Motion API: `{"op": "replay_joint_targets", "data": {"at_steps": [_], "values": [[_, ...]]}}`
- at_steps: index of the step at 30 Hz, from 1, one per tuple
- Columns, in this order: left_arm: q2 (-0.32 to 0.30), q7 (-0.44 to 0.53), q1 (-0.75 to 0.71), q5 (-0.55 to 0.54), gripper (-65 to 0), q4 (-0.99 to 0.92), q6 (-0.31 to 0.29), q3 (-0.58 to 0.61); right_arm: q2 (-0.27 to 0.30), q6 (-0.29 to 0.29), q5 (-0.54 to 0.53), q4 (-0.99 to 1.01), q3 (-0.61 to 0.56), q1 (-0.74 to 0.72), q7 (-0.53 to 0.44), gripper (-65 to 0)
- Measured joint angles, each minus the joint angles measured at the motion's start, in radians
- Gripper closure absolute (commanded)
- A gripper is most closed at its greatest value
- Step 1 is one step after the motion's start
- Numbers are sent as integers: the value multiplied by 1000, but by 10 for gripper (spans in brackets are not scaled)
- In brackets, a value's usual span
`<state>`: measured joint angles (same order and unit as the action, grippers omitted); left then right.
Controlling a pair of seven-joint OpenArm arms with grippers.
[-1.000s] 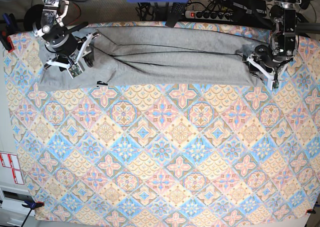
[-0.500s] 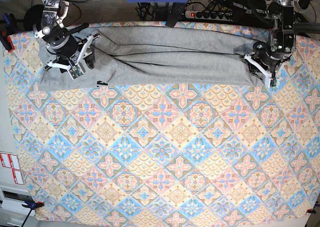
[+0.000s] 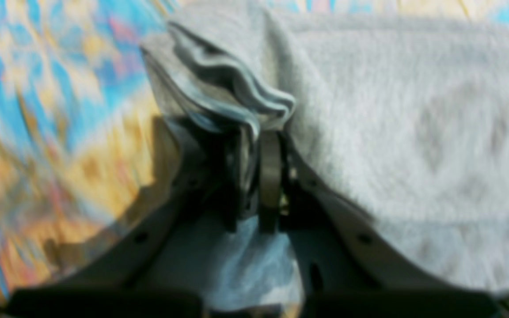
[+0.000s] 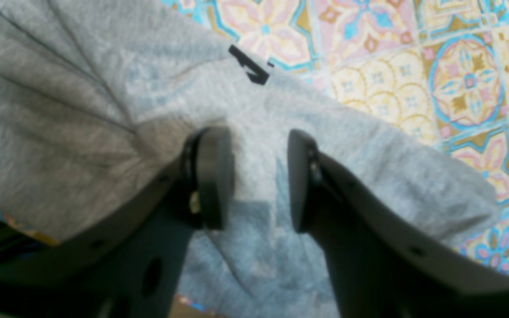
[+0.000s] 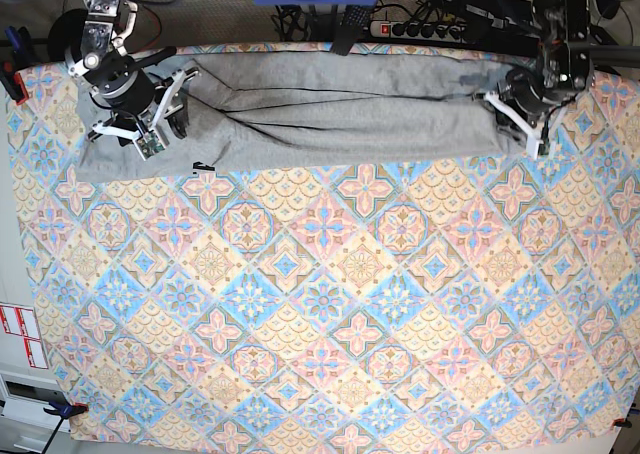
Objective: Fold the T-shirt properly
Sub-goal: 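Hold the shirt end with the right gripper, lift the other end with left, then fold the held end with the left gripper toward the right gripper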
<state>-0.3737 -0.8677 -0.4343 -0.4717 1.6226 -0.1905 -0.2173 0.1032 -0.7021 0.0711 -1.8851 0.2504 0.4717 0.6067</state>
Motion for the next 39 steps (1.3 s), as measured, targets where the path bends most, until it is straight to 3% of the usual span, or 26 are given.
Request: {"op": "replay_joint_targets", "data": {"at_steps": [4, 12, 22, 33, 39], "values": [[41, -3, -25, -5, 0, 109, -3, -25, 1, 0, 0, 0, 2, 0, 1, -203], [181, -8, -28, -7, 0, 243, -6, -21, 4, -1, -1, 0, 33, 0, -1, -203], [291, -4, -21, -1, 0, 269, -1, 159, 5, -1, 0, 0, 169, -7, 0, -203], [304, -4, 9, -1, 0, 268, 2, 346, 7, 0, 0, 0, 311, -60, -2, -203], [304, -3, 26, 3, 0, 259, 2, 401, 19, -4, -4, -1, 327, -55, -3, -203]]}}
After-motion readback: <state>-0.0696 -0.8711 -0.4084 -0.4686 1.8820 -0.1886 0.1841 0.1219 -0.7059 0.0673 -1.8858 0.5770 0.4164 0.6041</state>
